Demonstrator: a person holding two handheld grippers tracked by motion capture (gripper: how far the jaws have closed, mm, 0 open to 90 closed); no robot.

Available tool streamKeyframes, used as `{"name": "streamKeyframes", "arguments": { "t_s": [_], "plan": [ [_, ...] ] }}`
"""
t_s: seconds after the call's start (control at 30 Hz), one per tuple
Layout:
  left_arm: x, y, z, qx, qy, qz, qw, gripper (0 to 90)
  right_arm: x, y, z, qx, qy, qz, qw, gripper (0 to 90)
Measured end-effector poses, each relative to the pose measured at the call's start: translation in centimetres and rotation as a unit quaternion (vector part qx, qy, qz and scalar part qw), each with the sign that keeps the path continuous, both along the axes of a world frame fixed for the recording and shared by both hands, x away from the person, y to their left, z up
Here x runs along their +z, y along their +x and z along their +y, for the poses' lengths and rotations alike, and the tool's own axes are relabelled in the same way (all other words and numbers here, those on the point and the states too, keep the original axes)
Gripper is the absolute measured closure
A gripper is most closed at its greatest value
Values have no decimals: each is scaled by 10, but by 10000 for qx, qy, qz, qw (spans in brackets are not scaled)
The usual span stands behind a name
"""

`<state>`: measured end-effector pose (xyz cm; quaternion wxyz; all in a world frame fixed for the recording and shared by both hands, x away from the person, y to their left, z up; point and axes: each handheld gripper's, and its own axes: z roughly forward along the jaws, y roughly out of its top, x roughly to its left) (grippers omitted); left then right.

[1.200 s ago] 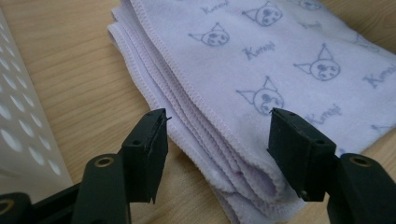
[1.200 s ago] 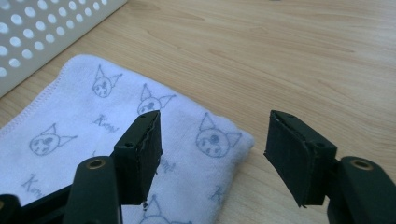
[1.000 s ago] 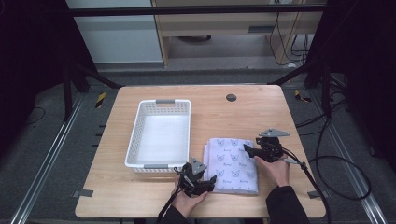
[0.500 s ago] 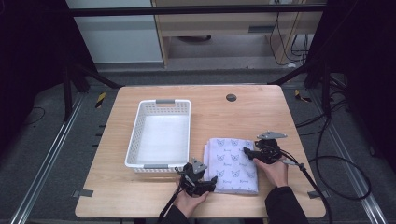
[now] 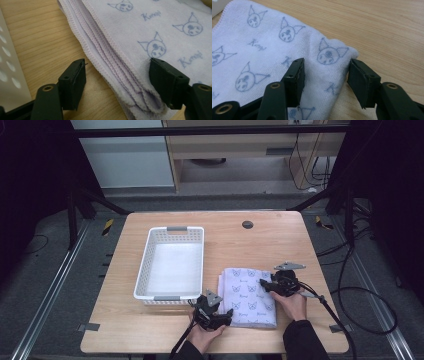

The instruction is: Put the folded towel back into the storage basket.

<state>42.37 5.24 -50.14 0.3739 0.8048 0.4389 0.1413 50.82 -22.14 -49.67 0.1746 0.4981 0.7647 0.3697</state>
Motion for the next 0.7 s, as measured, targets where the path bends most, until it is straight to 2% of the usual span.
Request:
{"name": "streamKeyframes", "arguments": {
  "t_s": [0.17,0.37,0.7],
  "plan": [
    [0,0,0,-21,-19,13,10000,285,-1,1,-1,-6,114,54,9999,509],
    [1,-2,-2,-141,-210,119,9996,430,-2,0,-1,25,184,77,9998,560],
    [2,0,-1,-272,-469,349,9979,610,-1,0,-1,108,271,116,9995,683]
  ]
}}
